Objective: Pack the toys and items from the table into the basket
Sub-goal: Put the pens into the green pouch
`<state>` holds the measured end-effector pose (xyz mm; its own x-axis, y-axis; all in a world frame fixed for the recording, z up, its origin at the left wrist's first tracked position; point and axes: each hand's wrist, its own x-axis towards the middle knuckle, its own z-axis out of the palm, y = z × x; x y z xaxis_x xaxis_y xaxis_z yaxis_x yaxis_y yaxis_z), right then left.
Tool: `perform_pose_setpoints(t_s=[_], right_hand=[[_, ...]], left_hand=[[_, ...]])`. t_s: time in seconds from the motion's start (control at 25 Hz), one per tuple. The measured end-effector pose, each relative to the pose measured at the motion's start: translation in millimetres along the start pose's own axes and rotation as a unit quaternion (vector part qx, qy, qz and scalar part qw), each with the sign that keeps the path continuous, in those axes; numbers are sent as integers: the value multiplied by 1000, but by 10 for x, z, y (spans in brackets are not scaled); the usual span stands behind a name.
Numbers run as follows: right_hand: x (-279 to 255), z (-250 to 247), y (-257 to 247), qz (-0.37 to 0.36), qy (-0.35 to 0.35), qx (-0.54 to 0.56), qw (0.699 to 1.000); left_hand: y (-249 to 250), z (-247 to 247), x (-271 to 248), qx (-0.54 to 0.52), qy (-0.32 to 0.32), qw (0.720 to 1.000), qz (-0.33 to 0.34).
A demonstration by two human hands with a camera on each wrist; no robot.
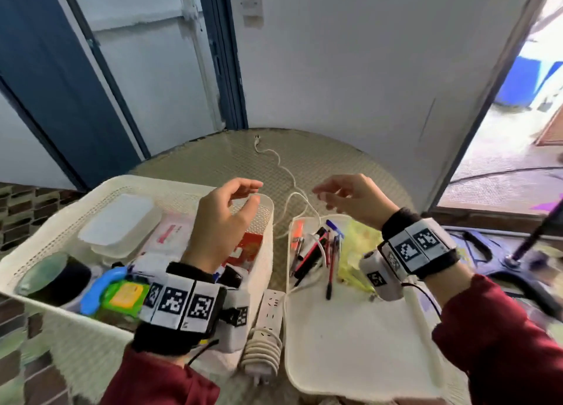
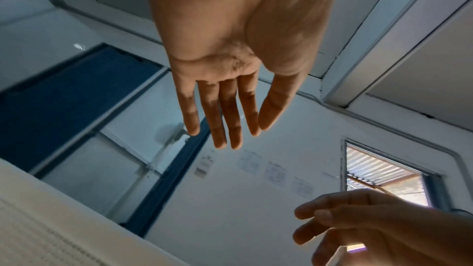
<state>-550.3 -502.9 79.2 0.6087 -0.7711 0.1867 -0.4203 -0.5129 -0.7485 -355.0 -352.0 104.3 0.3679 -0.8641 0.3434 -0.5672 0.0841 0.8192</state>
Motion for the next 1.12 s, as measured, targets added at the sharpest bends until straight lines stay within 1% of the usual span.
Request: perform_pose_setpoints(t_s=[0.12, 0.24, 0.36, 0.52, 0.64, 0.72, 0.8, 0.88, 1.0, 1.12], right_hand=[[-410, -268, 468, 51, 6, 1, 999], [-795, -425, 889, 110, -12, 2, 994], [-1072, -448, 1232, 155, -26, 7, 988], [-1267, -342, 1627, 262, -25, 32, 964], [-1303, -154, 1894, 334, -30, 73, 939], [-1293, -2, 2042, 363, -43, 102, 925], [-1212, 138, 2210, 391, -28, 130, 911], [-1088, 277, 2371, 417, -10, 153, 896], [-923, 453, 2539, 434, 4, 175, 884], [-805, 548, 2645, 432, 8, 188, 882]], left_hand=[[81, 612, -163, -15, -40, 999, -13], [86, 1105, -373, -28, -68, 997, -34], [16, 1460, -527, -46, -89, 993, -70], [-229, 1880, -596, -51, -113, 985, -118], [-473, 2176, -550, -40, -136, 978, -154], [-602, 2349, -511, -19, -157, 973, -166], [-727, 2538, -440, 17, -191, 967, -167], [-864, 2704, -369, 45, -221, 962, -153], [-1040, 2902, -273, 75, -251, 955, -137], [-1207, 3041, -201, 115, -275, 942, -153]])
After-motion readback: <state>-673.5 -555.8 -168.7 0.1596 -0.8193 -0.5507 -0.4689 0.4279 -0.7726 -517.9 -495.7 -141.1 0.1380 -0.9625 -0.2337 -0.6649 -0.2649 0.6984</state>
